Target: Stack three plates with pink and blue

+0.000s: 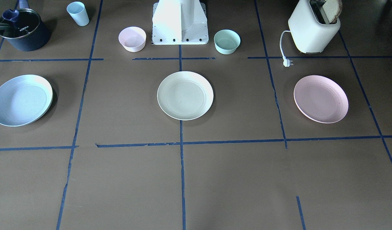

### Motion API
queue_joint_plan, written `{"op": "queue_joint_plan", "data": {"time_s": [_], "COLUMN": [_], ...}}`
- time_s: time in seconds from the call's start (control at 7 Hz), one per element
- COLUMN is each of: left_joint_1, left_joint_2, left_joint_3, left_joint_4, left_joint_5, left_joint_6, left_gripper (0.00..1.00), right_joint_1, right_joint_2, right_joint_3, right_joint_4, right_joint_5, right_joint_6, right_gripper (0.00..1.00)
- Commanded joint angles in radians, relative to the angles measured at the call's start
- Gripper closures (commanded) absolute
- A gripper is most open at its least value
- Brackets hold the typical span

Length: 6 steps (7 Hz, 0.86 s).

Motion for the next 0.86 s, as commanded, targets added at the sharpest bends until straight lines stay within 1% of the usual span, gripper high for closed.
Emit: {"op": "queue_joint_plan", "data": {"time_s": [0.0,0.14,0.29,0.57,0.71], "left_joint_1": [0.0,0.0,0.0,0.006,0.014], "left_joint_2": [0.002,0.004,0.005,0.011,0.011], "left_joint_3": [0.006,0.009,0.01,0.054,0.056], "left_joint_4": [-0.008,-0.007,-0.043,-0.103,-0.102], "left_joint_5": [-0.007,-0.005,-0.005,-0.005,-0.005], "left_joint_6": [0.004,0.004,0.017,0.004,0.004], "left_gripper": [0.0,0.0,0.0,0.0,0.0], "right_joint_1": [0.001,0.001,0.001,-0.001,-0.001], "right_joint_2": [-0.001,-0.001,0.004,0.002,0.002], "right_joint_3": [-0.004,0.0,0.0,-0.005,-0.004], "right_joint_4": [0.0,0.0,0.001,0.0,0.0], "right_joint_5": [0.0,0.0,-0.001,-0.003,-0.003], "right_joint_6": [0.004,0.002,0.007,0.008,0.011], "right_gripper": [0.0,0.0,0.0,0.0,0.0]}}
